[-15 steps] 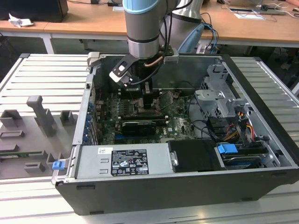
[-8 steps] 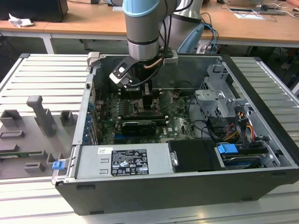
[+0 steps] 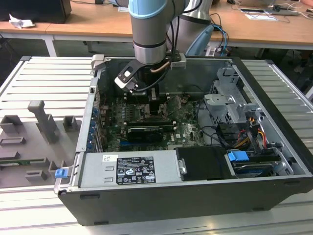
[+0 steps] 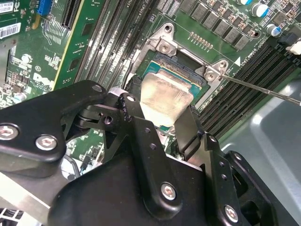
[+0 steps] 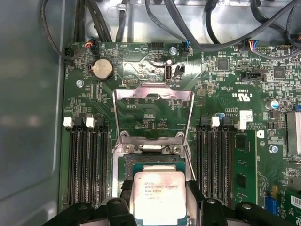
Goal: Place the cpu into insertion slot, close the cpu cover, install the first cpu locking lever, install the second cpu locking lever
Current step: 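Place the cpu into insertion slot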
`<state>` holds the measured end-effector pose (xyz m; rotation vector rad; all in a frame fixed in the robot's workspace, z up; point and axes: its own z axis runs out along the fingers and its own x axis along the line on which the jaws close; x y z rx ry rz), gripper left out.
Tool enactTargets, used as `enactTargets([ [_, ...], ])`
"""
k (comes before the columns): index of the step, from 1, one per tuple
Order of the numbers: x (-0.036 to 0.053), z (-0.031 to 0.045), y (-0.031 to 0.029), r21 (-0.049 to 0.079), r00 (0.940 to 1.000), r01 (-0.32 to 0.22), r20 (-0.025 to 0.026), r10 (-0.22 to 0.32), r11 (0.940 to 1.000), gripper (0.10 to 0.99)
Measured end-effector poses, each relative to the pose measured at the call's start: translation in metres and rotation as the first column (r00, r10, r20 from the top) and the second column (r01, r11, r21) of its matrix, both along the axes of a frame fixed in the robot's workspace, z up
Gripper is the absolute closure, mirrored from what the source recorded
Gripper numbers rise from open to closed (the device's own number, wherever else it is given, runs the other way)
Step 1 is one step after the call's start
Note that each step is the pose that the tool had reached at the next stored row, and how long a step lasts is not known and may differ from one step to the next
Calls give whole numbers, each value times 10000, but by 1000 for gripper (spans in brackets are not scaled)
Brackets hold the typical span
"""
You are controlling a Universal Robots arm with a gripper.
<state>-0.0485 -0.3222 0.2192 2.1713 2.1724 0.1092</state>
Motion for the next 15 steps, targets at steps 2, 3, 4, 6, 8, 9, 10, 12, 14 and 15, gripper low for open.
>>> enactTargets([
  [2, -1, -7, 1, 0, 10000, 66, 1, -66, 10000, 557],
  [3, -1, -11, 4, 0, 9999, 109, 0, -109, 9999, 557],
  [4, 0, -20, 15, 1, 9999, 150, 1, -150, 9999, 557],
  [6, -1, -55, 28, 0, 9999, 151, 0, -151, 9999, 557],
  [8, 0, -77, 34, 1, 9997, 233, 0, -233, 9997, 557],
  [9, 0, -85, 34, 0, 9995, 314, 0, -314, 9995, 557],
  [10, -1, -101, 34, 0, 9993, 379, 0, -379, 9993, 557],
  [12, 0, -120, 38, 0, 9993, 381, 0, -381, 9993, 557],
  [14, 6, -131, 46, 1, 9993, 381, 1, -381, 9993, 557],
  [15, 9, -137, 49, 0, 9993, 381, 0, -381, 9993, 557],
])
